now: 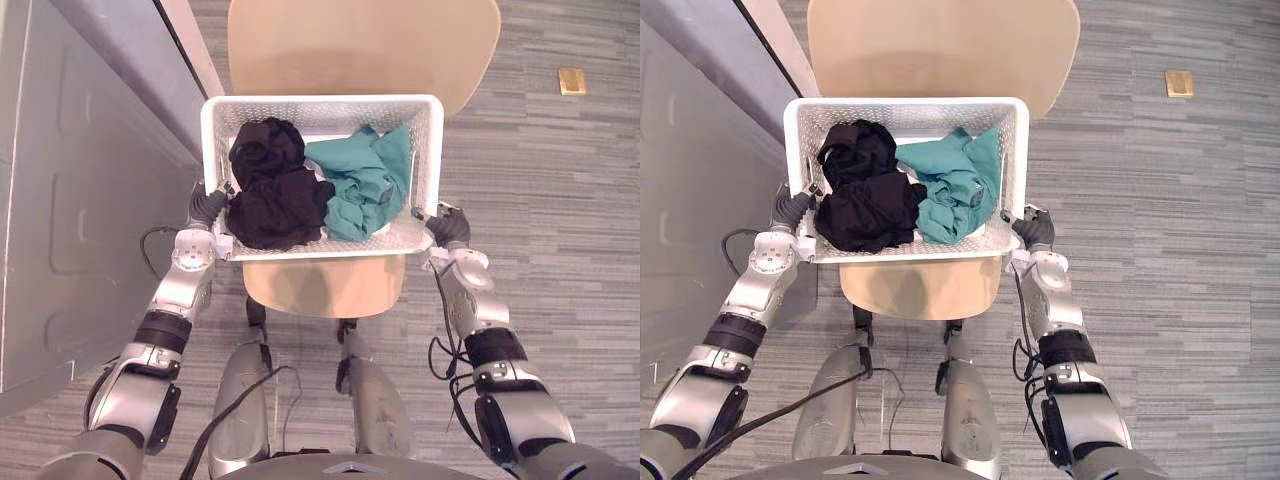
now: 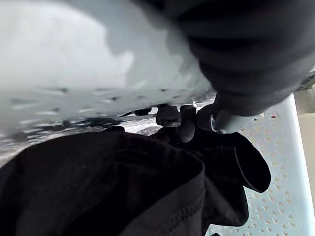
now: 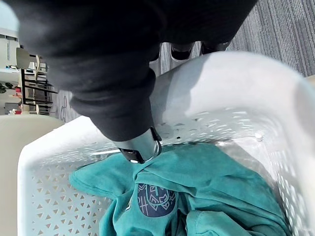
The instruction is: Pick up the laundry basket with both hands and put the clothes into the washing machine.
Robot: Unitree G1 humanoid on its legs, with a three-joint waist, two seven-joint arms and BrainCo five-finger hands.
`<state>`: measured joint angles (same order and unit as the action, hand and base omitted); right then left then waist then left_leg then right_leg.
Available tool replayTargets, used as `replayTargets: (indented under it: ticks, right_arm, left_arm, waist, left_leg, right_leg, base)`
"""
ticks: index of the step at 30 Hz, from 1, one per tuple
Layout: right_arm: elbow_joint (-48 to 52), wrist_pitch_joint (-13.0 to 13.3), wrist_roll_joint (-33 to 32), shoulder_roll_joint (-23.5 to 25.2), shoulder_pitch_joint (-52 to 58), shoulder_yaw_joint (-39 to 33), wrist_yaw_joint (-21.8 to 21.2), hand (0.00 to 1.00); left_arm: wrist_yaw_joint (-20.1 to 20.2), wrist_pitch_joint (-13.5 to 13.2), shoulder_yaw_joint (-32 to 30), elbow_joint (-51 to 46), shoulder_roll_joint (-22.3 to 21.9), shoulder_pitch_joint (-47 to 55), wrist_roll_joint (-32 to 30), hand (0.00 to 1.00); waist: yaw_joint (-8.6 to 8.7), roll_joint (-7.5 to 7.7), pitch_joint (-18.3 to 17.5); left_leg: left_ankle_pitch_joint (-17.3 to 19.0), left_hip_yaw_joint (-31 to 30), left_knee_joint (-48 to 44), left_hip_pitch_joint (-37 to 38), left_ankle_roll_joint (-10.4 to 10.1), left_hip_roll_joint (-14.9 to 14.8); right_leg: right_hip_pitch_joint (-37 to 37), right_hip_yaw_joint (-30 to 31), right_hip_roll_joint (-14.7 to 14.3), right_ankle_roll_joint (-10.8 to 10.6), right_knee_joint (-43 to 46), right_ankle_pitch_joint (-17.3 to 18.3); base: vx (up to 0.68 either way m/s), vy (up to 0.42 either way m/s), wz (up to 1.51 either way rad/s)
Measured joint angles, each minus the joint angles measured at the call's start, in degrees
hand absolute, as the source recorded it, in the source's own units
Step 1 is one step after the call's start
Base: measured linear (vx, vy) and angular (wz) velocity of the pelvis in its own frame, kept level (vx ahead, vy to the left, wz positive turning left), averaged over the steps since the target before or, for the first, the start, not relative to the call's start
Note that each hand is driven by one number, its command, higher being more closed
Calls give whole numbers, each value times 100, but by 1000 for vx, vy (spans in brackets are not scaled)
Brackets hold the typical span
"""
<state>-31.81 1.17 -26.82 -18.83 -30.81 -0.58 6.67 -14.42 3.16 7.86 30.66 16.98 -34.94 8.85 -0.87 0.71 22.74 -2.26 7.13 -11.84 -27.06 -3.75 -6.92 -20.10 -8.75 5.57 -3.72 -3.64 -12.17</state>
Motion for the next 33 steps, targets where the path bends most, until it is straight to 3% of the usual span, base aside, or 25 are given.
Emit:
replayTargets:
  ticks: [2,6,13,23,24,25,33]
  right_arm:
    - [-345,-18,1,-5,-458,51,25,100]
    - [-606,-17,-3,-8,-974,158,43,100]
    - [-778,73,-4,-7,-1238,260,144,100]
    - [-798,260,-28,-4,-1322,253,158,100]
    - [-804,261,-28,-4,-1323,253,158,0]
    - [-843,262,-29,-1,-1329,253,157,0]
    - [-1140,270,-15,125,-1397,254,155,0]
  left_arm:
    - [-40,14,-84,429,34,-443,7,100]
    - [-83,27,-125,782,201,-863,38,100]
    - [-149,83,-161,1173,240,-1231,94,100]
    - [-191,145,-225,1289,246,-1488,-28,100]
    - [-194,145,-226,1289,246,-1489,-36,100]
    - [-206,145,-226,1289,244,-1491,-60,0]
    - [-486,124,-325,1322,148,-1615,-56,0]
  waist:
    - [7,4,247]
    - [37,33,396]
    - [31,42,408]
    - [-11,44,408]
    - [-11,44,408]
    - [-5,45,408]
    - [47,90,392]
  left_leg:
    - [-22,-18,-14,-48,1,-2]
    - [-130,-11,-8,-289,13,-5]
    - [-150,42,11,-399,7,-33]
    - [-490,93,458,-378,-32,-39]
    - [-502,95,474,-372,-30,-39]
    - [-521,100,502,-361,-36,-38]
    - [-534,226,537,-271,-36,-42]
  right_leg:
    - [-40,0,-8,9,1,-45]
    - [-267,4,-20,25,-26,-142]
    - [-401,19,-56,46,-43,-174]
    - [-590,-5,-48,77,-37,-210]
    - [-591,-10,-48,74,-37,-213]
    - [-590,-23,-45,70,-37,-218]
    - [-565,8,-19,56,-36,-257]
  base:
    - [-55,-22,1]
    - [-23,-12,0]
    - [-10,-32,-3]
    - [-22,-30,0]
    - [-46,-30,2]
    - [-38,-22,1]
    - [-32,-13,-3]
